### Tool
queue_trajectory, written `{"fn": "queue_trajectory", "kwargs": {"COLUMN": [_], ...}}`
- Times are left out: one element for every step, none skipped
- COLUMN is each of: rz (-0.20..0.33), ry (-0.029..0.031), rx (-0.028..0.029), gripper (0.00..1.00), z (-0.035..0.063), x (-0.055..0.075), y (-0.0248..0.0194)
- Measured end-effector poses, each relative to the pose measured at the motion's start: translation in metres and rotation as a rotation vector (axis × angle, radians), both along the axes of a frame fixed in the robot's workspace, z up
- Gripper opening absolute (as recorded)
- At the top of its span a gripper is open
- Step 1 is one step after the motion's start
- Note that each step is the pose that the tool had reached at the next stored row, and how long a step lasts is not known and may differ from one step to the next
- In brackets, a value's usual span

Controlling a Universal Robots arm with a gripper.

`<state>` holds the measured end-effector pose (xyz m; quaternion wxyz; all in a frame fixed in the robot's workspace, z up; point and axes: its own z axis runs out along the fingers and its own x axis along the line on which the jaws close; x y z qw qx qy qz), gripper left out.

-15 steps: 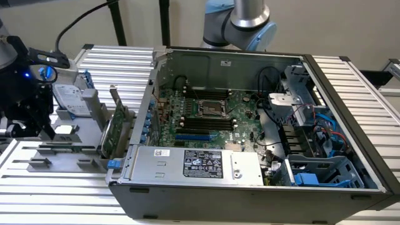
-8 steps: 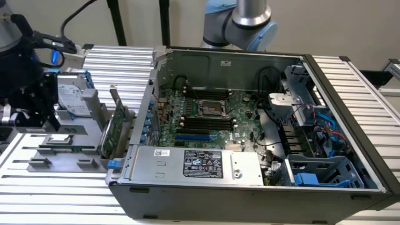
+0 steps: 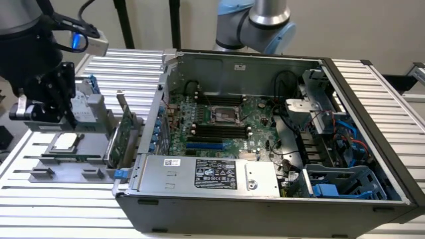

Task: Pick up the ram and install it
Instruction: 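Pick up the ram and move it above insertion slot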

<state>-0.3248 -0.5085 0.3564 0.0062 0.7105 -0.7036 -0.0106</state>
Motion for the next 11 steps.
{"fn": "queue_trajectory", "kwargs": {"rz": [0.0, 0.0, 0.0, 0.0, 0.0, 0.0, 0.0, 0.0, 0.0, 0.0, 0.0], "ry": [0.0001, 0.0003, 0.0003, 0.0001, 0.0001, 0.0001, -0.0001, -0.0001, -0.0001, 0.0, 0.0001], "rx": [0.0008, 0.0016, 0.0024, 0.0034, 0.0043, 0.0051, 0.0061, 0.0071, 0.0078, 0.0083, 0.0084], "gripper": [0.0, 0.0, 0.0, 0.0, 0.0, 0.0, 0.0, 0.0, 0.0, 0.0, 0.0], "z": [0.0035, 0.0071, 0.0107, 0.0141, 0.0175, 0.021, 0.0244, 0.0277, 0.0313, 0.034, 0.0369], "x": [0.004, 0.009, 0.013, 0.018, 0.022, 0.027, 0.032, 0.036, 0.041, 0.045, 0.05], "y": [0.0, 0.0, 0.0, 0.0, 0.0, 0.0, 0.0, 0.0, 0.0, 0.0, 0.0]}}
